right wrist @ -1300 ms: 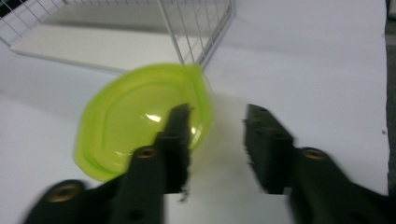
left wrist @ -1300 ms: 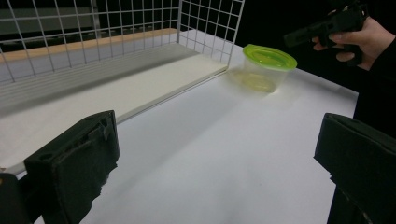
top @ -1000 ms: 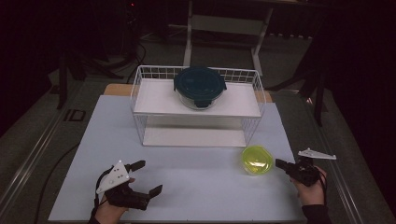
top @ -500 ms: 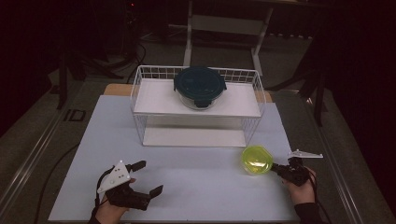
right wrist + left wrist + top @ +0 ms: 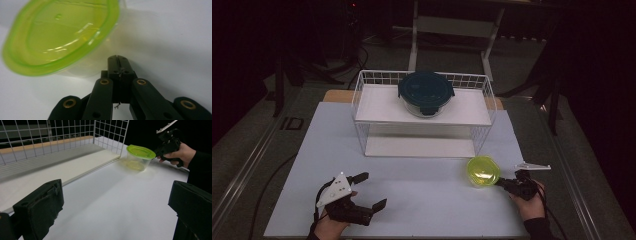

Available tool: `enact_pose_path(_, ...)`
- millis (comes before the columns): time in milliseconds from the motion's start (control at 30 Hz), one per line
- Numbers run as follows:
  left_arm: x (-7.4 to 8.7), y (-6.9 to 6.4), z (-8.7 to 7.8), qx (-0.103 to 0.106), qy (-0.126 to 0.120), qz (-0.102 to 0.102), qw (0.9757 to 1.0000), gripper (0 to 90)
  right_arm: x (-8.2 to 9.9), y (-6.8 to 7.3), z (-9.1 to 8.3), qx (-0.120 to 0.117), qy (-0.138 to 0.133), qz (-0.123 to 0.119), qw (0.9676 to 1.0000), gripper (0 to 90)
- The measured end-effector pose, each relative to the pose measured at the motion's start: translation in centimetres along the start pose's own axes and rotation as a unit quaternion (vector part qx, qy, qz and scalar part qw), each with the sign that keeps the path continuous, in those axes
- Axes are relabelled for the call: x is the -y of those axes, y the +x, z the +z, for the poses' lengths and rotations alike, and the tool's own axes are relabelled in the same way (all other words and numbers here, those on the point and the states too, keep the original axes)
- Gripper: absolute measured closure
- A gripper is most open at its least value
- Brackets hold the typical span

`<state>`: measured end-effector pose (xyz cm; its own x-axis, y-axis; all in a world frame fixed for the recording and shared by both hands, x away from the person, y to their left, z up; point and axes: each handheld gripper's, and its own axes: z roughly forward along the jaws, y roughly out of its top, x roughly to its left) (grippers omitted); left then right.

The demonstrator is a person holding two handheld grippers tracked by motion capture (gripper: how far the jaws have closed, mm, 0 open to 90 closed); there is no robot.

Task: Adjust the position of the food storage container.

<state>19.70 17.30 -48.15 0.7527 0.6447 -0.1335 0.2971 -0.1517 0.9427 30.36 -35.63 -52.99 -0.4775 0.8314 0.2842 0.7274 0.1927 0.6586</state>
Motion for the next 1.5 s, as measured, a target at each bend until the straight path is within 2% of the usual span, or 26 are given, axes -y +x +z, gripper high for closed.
enact_pose_path(167, 0.0, 0.0, 0.0, 0.0, -0.001, -0.002, 1.0, 0.0, -0.5, -0.4, 0.2, 0.01, 0.0, 0.0, 1.0, 90.0)
enact_pose_path(300, 0.0, 0.0, 0.0, -0.001, 0.001, -0.001, 1.0, 0.0, -0.7, -0.5, 0.7, 0.006, 0.003, -0.001, 1.0, 90.0)
enact_pose_path(633, 0.0, 0.0, 0.0, 0.0, 0.001, -0.001, 1.0, 0.0, -0.6, 0.4, 1.1, -0.011, 0.008, -0.013, 0.9998, 90.0)
enact_pose_path(1133, 0.0, -0.1, 0.0, 0.0, 0.0, 0.0, 1.0, 0.0, -1.0, 2.7, 2.4, -0.037, 0.023, -0.038, 0.9983, 90.0)
enact_pose_path(1333, 0.0, -0.1, 0.0, 0.0, 0.0, 0.0, 1.0, 0.0, -1.4, 2.0, 2.1, -0.025, 0.016, -0.03, 0.9991, 90.0)
enact_pose_path(1500, 0.0, -0.1, 0.0, 0.001, 0.001, -0.001, 1.0, 0.0, -1.6, 1.8, 2.2, -0.03, 0.012, -0.026, 0.9992, 90.0)
